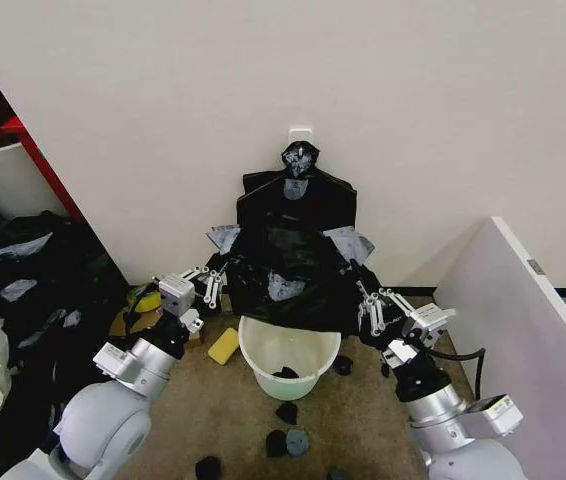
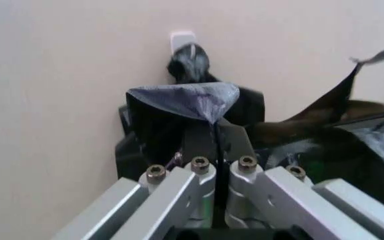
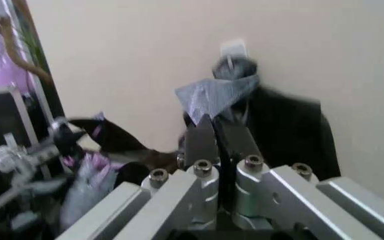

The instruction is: Place the garbage bag over the trash bin.

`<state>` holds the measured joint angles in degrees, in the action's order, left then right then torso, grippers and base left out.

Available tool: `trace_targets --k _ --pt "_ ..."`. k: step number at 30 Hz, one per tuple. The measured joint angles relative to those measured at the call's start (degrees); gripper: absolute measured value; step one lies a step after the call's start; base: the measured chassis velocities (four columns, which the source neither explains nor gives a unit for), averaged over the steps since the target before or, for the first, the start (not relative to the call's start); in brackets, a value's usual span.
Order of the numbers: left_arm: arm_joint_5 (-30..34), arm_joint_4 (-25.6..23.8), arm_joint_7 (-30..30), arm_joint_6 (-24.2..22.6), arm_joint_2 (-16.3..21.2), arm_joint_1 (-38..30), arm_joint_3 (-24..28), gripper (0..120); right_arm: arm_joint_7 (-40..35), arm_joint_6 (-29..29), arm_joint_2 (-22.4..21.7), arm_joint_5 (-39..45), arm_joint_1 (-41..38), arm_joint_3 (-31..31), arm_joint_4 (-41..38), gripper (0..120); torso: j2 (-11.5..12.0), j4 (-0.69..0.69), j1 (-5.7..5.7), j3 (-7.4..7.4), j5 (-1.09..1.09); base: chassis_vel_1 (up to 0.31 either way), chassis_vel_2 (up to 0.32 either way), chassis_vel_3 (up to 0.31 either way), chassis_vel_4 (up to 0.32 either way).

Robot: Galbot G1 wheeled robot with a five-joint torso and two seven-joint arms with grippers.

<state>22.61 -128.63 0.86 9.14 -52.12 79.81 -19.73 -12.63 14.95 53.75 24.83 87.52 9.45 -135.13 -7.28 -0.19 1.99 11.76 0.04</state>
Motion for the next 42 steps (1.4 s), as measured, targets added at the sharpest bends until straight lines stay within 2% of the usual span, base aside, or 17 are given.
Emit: trace_targets --k 10,15,23,29,34,35,38,42 --pt "-7.24 5.83 -0.85 1.8 -2.62 1.17 2.03 0 0.38 -0.27 2.24 0.3 -2.42 -3.07 10.1 0 0.0 0.0 0.0 0.0 0.0 0.0 0.0 0.0 0.0" --pt "-7.58 8.39 -1.37 2.81 -4.75 1.05 2.74 0 0.8 -0.04 2.99 -0.24 -3.77 -3.46 13.2 0 0.0 0.0 0.0 0.0 0.0 0.0 0.0 0.0 0.0" --pt "-8.05 11.91 -2.09 4.36 -9.1 1.21 4.37 0 0.1 -0.46 2.62 -0.9 -4.51 -2.65 14.31 0 0.0 0.0 0.0 0.0 0.01 0.0 0.0 0.0 0.0" --pt "-11.07 12.85 -0.9 4.19 -9.1 2.7 7.09 0 -3.85 -3.75 1.58 -1.66 -2.33 -5.18 13.26 0 0.0 0.0 0.0 0.0 0.0 0.0 0.0 0.0 0.0" --pt "-9.73 10.78 2.96 -0.7 -6.09 4.44 11.38 0 -12.0 -11.94 -0.09 0.41 -1.23 -9.21 9.42 0 0.0 0.0 0.0 0.0 0.01 0.0 0.0 0.0 0.0" --pt "-9.73 10.78 2.96 -0.7 -6.09 4.44 11.38 0 -12.0 -11.94 -0.09 0.41 -1.23 -9.21 9.42 0 0.0 0.0 0.0 0.0 0.01 0.0 0.0 0.0 0.0" --pt "-5.63 6.8 7.35 -7.27 -2.45 6.01 13.62 0 -16.09 -17.77 -1.51 3.75 -0.79 -11.2 5.78 0 0.0 0.0 0.0 0.0 -0.01 0.0 0.0 0.0 0.0" --pt "0.46 0.69 14.43 -17.42 1.93 7.09 14.06 0 -21.13 -24.95 -3.36 8.52 -0.32 -12.25 1.44 0 0.0 0.0 0.0 -0.01 -0.01 0.0 0.0 0.0 0.0"
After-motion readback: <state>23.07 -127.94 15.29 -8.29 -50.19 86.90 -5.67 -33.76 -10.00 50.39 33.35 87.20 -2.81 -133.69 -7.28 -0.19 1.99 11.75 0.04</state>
